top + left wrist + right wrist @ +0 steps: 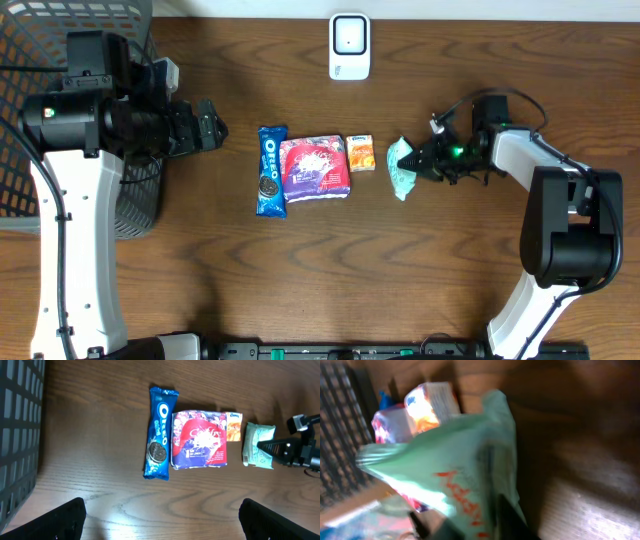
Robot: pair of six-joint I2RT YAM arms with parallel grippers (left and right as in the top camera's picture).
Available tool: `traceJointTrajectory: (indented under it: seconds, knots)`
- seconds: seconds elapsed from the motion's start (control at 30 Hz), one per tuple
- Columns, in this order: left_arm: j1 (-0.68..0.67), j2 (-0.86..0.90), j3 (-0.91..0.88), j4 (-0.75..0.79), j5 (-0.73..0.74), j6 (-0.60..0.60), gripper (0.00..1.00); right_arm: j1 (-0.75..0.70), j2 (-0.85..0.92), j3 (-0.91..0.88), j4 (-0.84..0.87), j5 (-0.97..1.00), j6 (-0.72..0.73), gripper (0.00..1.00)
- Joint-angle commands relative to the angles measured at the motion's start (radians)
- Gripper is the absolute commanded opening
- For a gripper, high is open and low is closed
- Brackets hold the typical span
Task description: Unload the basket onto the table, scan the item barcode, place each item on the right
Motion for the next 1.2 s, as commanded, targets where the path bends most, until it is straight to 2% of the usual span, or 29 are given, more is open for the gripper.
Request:
traceJointTrajectory:
  seconds: [0.0,0.1,0.23,0.33,0.47,0.53,0.63,0.73,0.83,1.0,1.17]
  knots:
    - [-0.002,0.004,0.003,-0.001,-0.006,0.013,0.98,-0.032,-0.020,-0.013,-0.005,0.065,0.043,0.28]
    - [-0.002,0.004,0.003,-0.001,-0.006,0.013,0.98,-0.063,-0.040,0.035,-0.098,0.249,0.041,0.39]
    - [-0.002,0.004,0.003,-0.001,-0.006,0.013,0.98,-0.094,-0.081,0.157,-0.269,0.426,-0.004,0.41]
    - [-0.002,0.004,0.003,-0.001,-0.006,0.013,0.98,-0.100,-0.120,0.258,-0.378,0.474,-0.046,0.53]
    - [-0.002,0.004,0.003,-0.001,-0.006,0.013,0.98,-0.075,-0.176,0.355,-0.485,0.481,-0.085,0.56]
    - [-0.002,0.004,0.003,-0.001,-0.006,0.013,0.98,-0.046,-0.198,0.367,-0.513,0.481,-0.097,0.46]
    - [-0.002,0.004,0.003,-0.001,-0.006,0.013,0.98,0.024,-0.208,0.365,-0.559,0.507,-0.097,0.21]
    - [-0.002,0.004,0.003,-0.001,-0.006,0.013,0.98,0.105,-0.201,0.338,-0.573,0.605,-0.066,0.03]
    - [-0.002,0.004,0.003,-0.001,-0.006,0.013,0.98,0.171,-0.192,0.280,-0.550,0.726,0.023,0.02]
    - [-0.002,0.004,0.003,-0.001,-0.006,0.013,0.98,0.243,-0.178,0.118,-0.389,0.736,0.067,0.01]
    - [-0.002,0.004,0.003,-0.001,-0.006,0.013,0.98,0.242,-0.178,-0.014,-0.232,0.745,0.099,0.02]
